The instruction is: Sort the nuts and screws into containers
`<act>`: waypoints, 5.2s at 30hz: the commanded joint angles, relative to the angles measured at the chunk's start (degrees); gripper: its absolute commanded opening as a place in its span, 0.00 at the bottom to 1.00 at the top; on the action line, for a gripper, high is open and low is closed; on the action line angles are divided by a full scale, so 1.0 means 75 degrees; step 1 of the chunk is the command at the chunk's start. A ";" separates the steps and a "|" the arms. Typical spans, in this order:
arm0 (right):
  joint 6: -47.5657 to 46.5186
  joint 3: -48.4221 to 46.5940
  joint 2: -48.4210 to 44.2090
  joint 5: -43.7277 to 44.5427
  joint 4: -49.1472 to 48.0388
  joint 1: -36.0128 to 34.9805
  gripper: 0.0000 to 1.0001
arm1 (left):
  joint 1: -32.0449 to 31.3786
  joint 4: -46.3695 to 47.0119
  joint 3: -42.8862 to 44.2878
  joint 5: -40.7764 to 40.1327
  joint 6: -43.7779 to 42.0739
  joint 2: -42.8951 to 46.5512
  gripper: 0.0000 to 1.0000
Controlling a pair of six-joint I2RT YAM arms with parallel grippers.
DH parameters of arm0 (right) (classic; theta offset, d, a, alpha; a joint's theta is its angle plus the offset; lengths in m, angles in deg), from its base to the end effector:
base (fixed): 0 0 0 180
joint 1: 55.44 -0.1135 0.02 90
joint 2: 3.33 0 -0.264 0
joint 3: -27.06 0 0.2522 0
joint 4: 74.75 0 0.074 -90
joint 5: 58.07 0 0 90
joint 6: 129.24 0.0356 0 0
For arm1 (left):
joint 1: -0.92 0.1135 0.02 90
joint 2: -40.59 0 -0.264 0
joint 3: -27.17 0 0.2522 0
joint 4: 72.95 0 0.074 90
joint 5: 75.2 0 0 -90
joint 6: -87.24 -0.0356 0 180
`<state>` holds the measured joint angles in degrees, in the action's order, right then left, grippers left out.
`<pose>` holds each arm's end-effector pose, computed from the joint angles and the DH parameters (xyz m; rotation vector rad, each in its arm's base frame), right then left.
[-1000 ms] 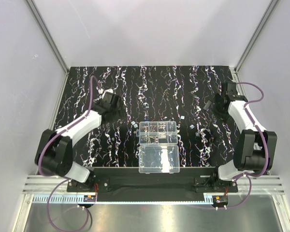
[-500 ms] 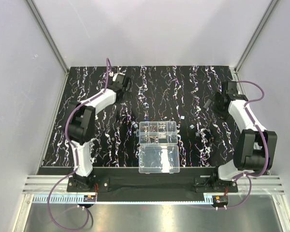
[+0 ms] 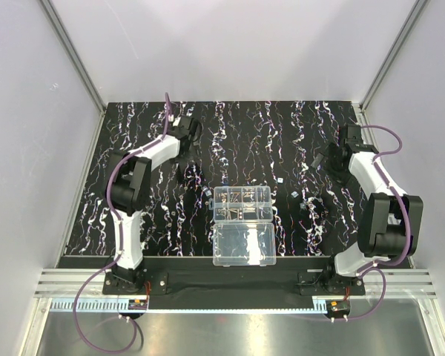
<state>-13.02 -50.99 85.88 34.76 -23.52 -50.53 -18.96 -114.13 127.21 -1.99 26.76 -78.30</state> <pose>0.3133 -0.0287 0.2316 0.7289 2.5567 0.0562 0.4175 -0.1400 0.1695 -0.3144 2.5303 0.0566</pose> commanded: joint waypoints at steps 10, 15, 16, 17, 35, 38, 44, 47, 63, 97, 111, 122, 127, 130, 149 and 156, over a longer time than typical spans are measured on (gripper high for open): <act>-0.0132 -0.0264 -0.0023 -0.0131 -0.0133 -0.0021 1.00 | 0.0225 -0.0035 0.0554 0.0318 -0.0092 -0.0472 0.64; -0.0109 -0.0252 -0.0094 -0.0073 -0.0086 -0.0021 1.00 | 0.0260 -0.0141 0.0555 0.0434 -0.0150 -0.0507 0.54; -0.0109 -0.0229 -0.0105 -0.0061 -0.0075 -0.0021 1.00 | 0.0260 -0.0141 0.0508 0.0493 -0.0174 -0.0496 0.53; -0.0109 -0.0217 -0.0140 -0.0049 -0.0063 -0.0021 1.00 | 0.0271 -0.0106 0.0368 0.0575 -0.0174 -0.0449 0.51; -0.0074 -0.0076 -0.0281 0.0010 -0.0051 -0.0021 1.00 | 0.0260 -0.0071 0.0168 0.0786 -0.0549 -0.0437 0.10; -0.0062 -0.0076 -0.0270 -0.0073 -0.0051 -0.0021 1.00 | 0.0260 0.0174 -0.0112 0.0880 -0.0561 -0.0158 0.06; -0.0050 -0.0041 -0.0386 -0.0272 -0.0086 -0.0021 1.00 | 0.0167 0.0456 -0.0418 0.1079 -0.0689 0.0687 0.05; -0.0027 0.0017 -0.0492 -0.0319 -0.0110 -0.0021 1.00 | -0.0137 0.0632 -0.0746 0.1197 -0.0690 0.1379 0.05; 0.0043 0.1095 -0.1441 -0.0857 -0.0168 -0.0021 1.00 | -0.3454 0.2027 -0.1743 0.1361 0.0119 0.2212 0.05; -0.0132 0.1401 -0.1653 -0.1420 -0.0649 -0.0150 1.00 | -0.3586 0.0914 -0.1378 0.0634 -0.0140 0.3570 0.87; -0.0682 0.0640 0.0244 -0.0424 -0.0918 -0.1639 0.95 | -0.1697 0.1171 -0.4156 0.1114 0.0178 0.5493 0.86; -0.1093 0.0252 0.0938 -0.0553 -0.1001 -0.1650 0.82 | -0.2001 0.1920 -0.4227 0.2203 -0.0138 0.4533 0.77; -0.1023 0.0217 0.0926 -0.0483 -0.0930 -0.1650 0.80 | -0.2294 0.2027 -0.3841 0.2614 -0.0443 0.4029 0.73; -0.1023 0.0217 0.0914 -0.0495 -0.0907 -0.1650 0.79 | -0.2330 0.2086 -0.3700 0.2731 -0.0583 0.3689 0.71; -0.1081 0.0381 0.0797 -0.0600 -0.0989 -0.1685 0.77 | -0.2400 0.1524 -0.3383 0.2557 -0.1334 0.3698 0.66; -0.1690 0.0346 0.0773 -0.0424 -0.1106 -0.1791 0.78 | -0.2119 0.0903 -0.3196 0.2275 -0.1112 0.4623 0.80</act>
<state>-22.55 -47.23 93.07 30.90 -29.99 -63.32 -36.07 -106.57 100.37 17.09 17.30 -48.55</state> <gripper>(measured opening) 0.776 0.787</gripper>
